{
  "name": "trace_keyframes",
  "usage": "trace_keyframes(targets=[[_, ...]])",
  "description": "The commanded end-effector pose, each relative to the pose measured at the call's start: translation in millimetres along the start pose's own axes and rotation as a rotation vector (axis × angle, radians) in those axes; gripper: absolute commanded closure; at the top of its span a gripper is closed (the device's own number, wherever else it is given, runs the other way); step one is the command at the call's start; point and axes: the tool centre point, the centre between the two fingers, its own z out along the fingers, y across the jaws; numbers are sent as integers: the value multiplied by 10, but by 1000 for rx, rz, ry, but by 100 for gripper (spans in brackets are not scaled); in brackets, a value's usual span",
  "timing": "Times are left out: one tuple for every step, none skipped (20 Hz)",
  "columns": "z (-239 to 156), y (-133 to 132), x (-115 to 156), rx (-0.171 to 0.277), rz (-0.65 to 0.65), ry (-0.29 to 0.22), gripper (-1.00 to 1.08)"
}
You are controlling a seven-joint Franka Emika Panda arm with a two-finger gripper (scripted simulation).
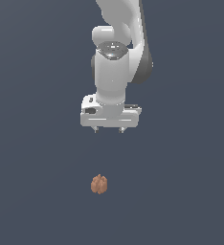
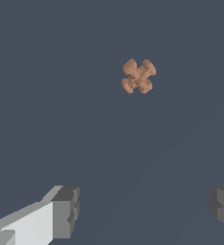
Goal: Pick up the object and move it to a goal position.
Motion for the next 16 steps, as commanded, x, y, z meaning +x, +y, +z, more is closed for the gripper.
trace_keyframes(targets=[[21, 7, 57, 0, -2, -2, -92], [31, 11, 86, 0, -3, -3, -92], [41, 14, 116, 0, -4, -4, -92], [54, 18, 149, 1, -6, -5, -92], [66, 23, 184, 1, -7, -6, -92], [82, 27, 221, 1, -8, -8, -92], [98, 32, 260, 1, -10, -9, -92], [115, 37, 301, 2, -12, -11, -92], [134, 43, 344, 2, -13, -12, -92], [155, 49, 389, 2, -15, -14, -92], [178, 55, 435, 3, -17, -16, -92], [202, 62, 483, 4, -19, -18, -92], [228, 69, 531, 4, -21, -19, -92], [254, 76, 578, 5, -23, -21, -92], [280, 83, 623, 6, -25, -23, -92], [308, 90, 668, 7, -27, -25, -92]])
